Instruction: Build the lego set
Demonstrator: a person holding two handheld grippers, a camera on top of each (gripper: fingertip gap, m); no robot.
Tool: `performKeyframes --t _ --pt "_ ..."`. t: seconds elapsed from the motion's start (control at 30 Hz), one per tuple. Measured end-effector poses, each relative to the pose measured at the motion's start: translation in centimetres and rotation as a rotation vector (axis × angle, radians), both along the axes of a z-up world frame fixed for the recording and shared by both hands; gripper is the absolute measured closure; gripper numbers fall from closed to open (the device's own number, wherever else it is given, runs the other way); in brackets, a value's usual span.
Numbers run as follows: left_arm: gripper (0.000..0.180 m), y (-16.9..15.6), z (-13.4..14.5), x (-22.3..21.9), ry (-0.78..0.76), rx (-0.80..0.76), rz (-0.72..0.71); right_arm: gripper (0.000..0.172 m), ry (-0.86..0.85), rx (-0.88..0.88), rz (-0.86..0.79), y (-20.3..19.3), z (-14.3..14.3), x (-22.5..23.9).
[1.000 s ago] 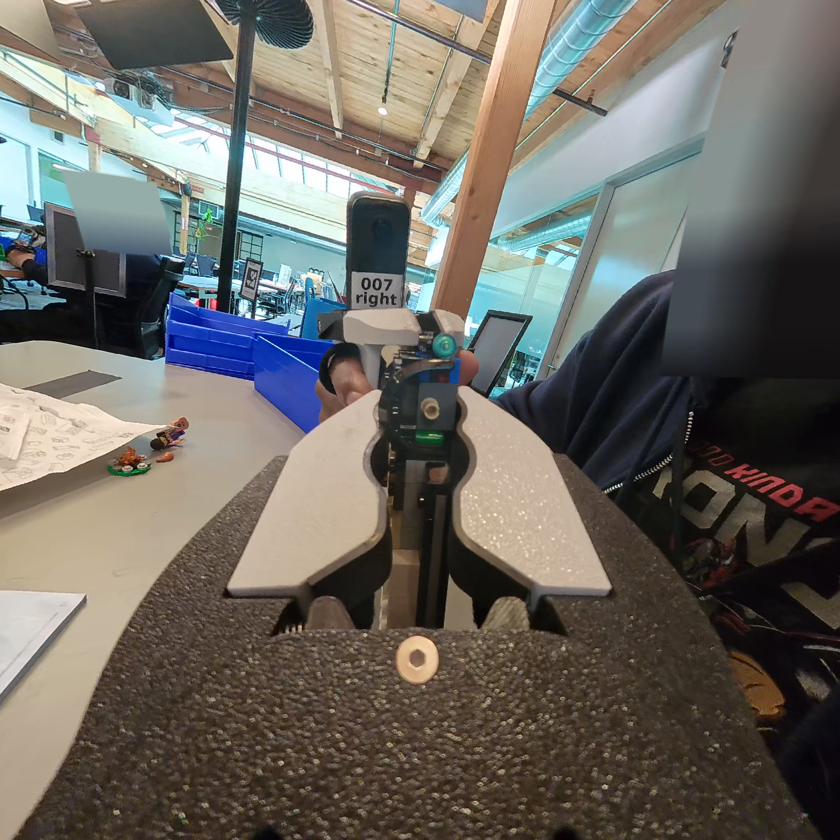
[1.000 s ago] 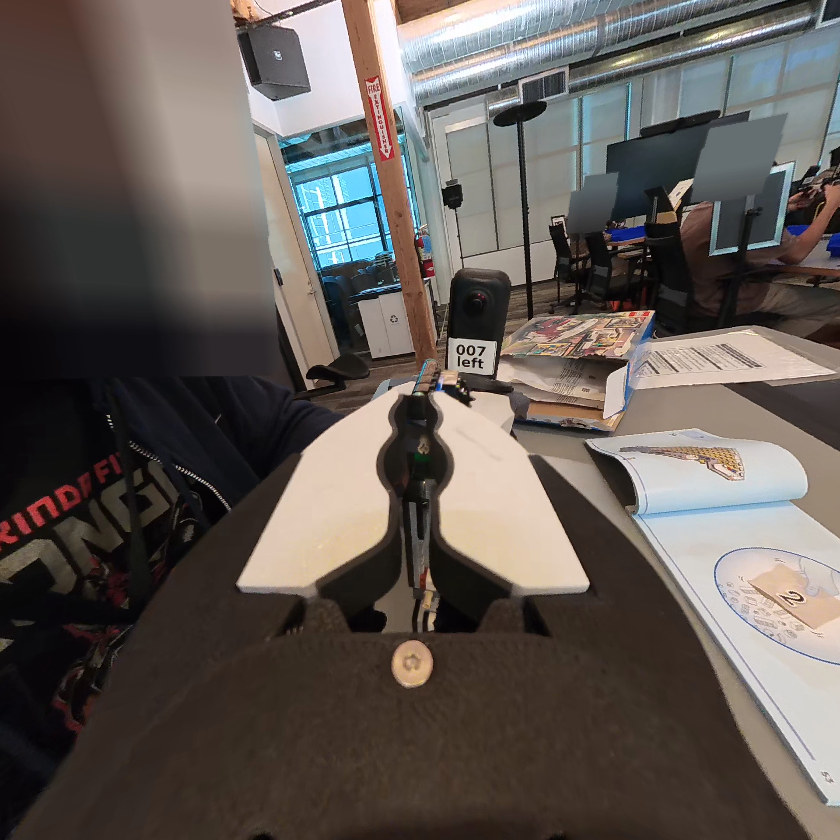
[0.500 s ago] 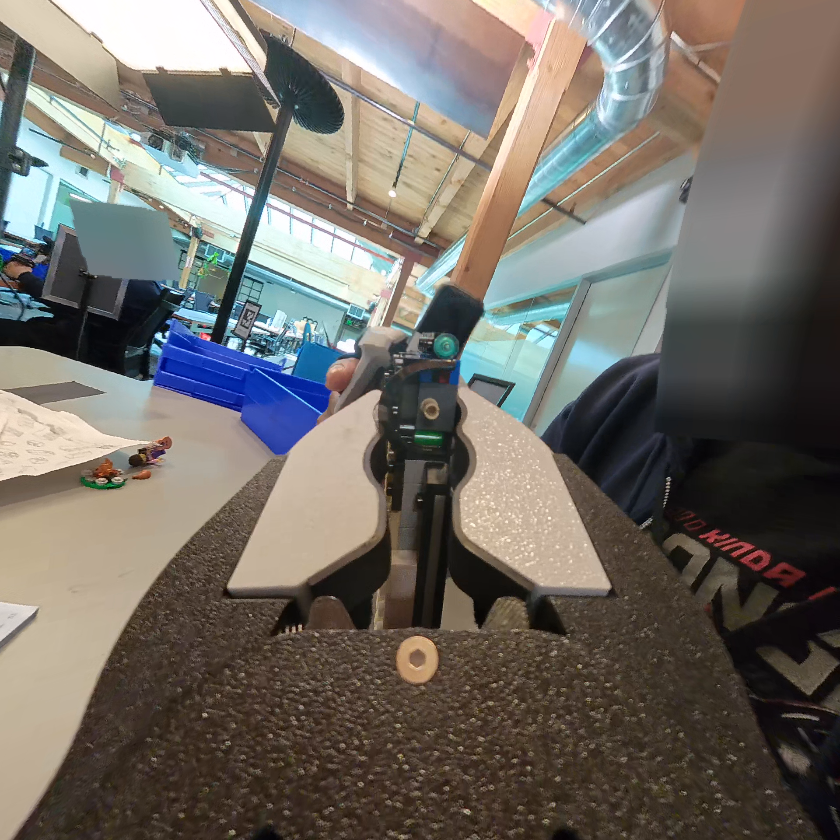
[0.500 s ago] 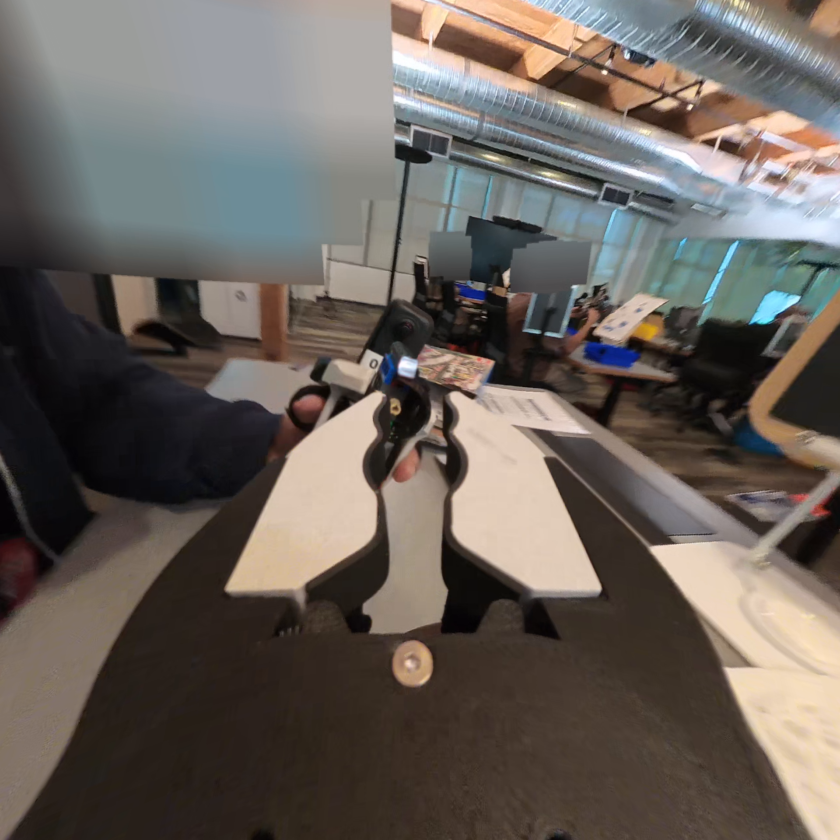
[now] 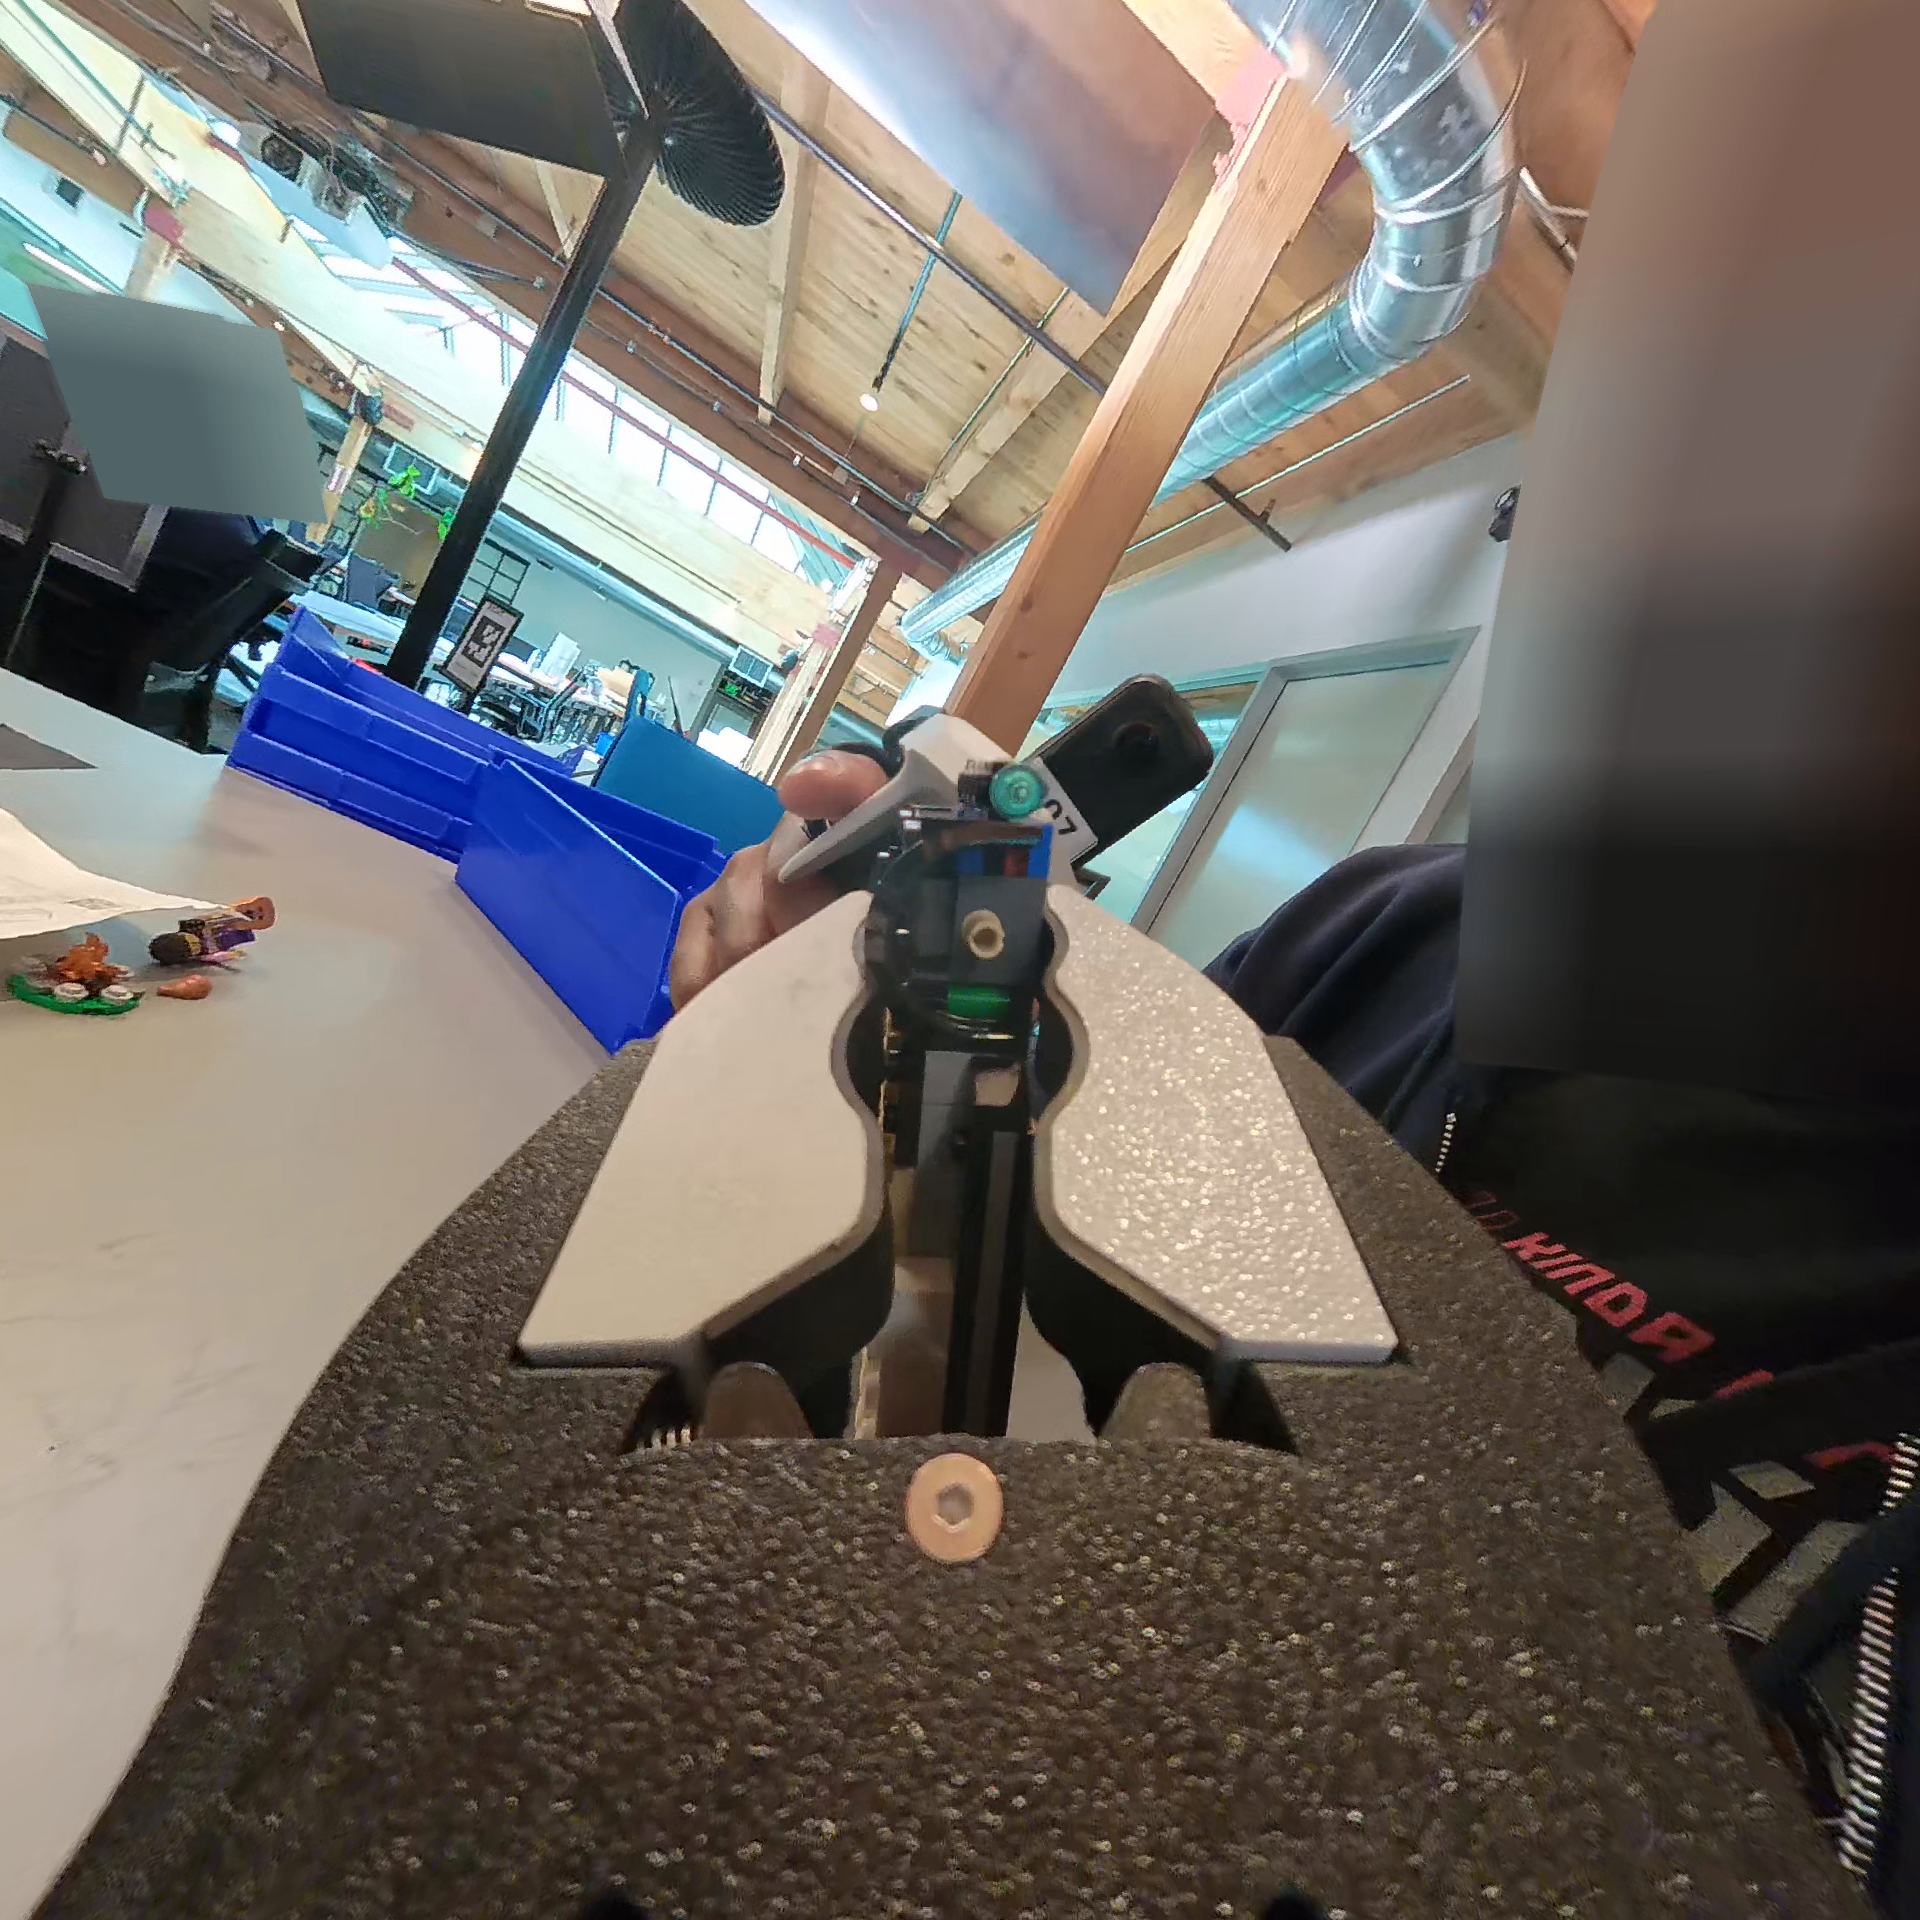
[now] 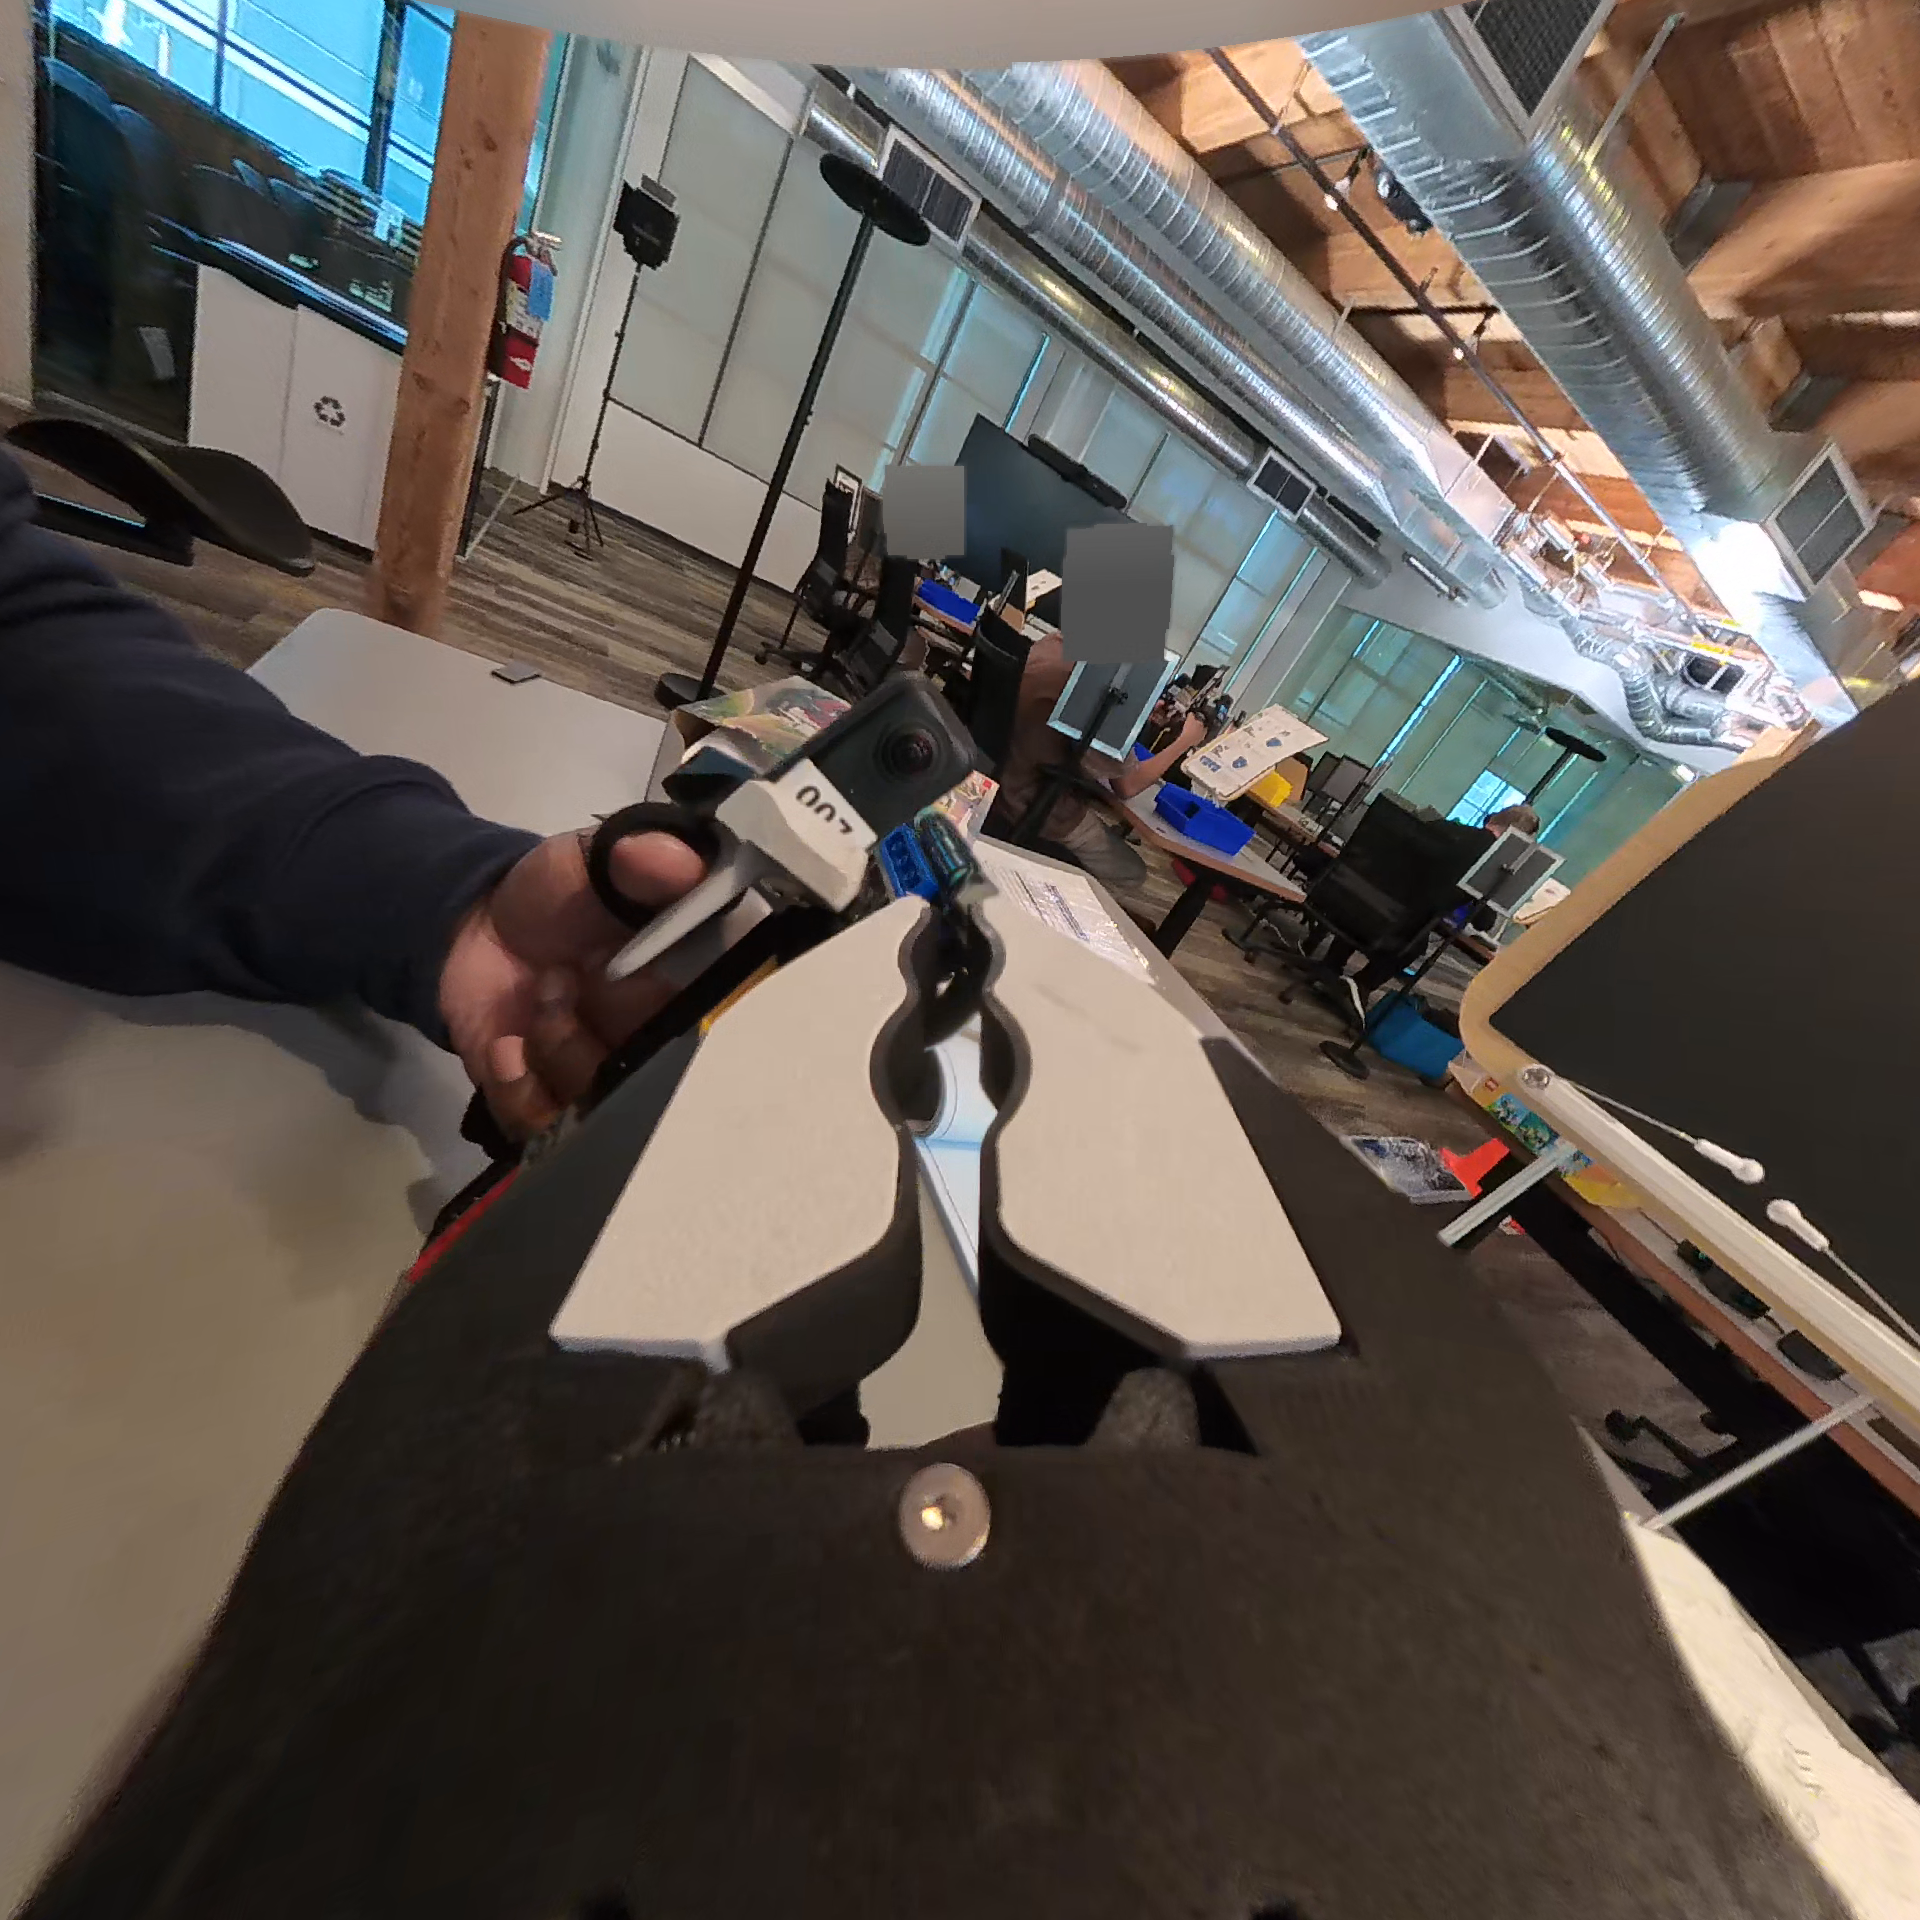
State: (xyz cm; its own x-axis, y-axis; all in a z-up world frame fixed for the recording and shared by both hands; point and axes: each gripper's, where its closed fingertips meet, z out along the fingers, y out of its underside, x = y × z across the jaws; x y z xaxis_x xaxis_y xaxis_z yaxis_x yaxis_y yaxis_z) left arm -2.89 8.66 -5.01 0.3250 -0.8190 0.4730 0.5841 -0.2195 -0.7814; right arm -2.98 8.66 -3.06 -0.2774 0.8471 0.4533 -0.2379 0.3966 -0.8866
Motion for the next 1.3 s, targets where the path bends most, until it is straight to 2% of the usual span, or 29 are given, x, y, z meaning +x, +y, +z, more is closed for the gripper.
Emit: performKeyframes --t 0.13,0.33,0.67,0.83,1.07,1.3 --pt "0.155 0.1 -0.2 0.1 0.040 0.004 0.031 0.167 -0.018 -0.052 0.024 0.0 -0.1 0.0" --pt "0.155 0.6 -0.7 0.3 0.178 0.041 0.135 0.161 -0.019 -0.068 0.020 0.2 -0.5 0.1" --pt "0.155 0.9 -1.1 0.2 0.614 0.271 0.428 0.162 -0.032 -0.114 0.056 0.2 -0.9 0.6" --pt "0.156 1.3 -1.6 0.0 0.756 0.344 0.533 0.156 -0.045 -0.114 0.049 0.3 -1.7 0.6" --pt "0.156 1.5 -1.9 0.1 0.861 0.429 0.613 0.155 -0.037 -0.145 0.061 0.1 -2.1 0.9" --pt "0.155 1.5 -2.0 0.0 0.880 0.453 0.645 0.150 -0.012 -0.138 0.055 0.0 -2.3 0.9"
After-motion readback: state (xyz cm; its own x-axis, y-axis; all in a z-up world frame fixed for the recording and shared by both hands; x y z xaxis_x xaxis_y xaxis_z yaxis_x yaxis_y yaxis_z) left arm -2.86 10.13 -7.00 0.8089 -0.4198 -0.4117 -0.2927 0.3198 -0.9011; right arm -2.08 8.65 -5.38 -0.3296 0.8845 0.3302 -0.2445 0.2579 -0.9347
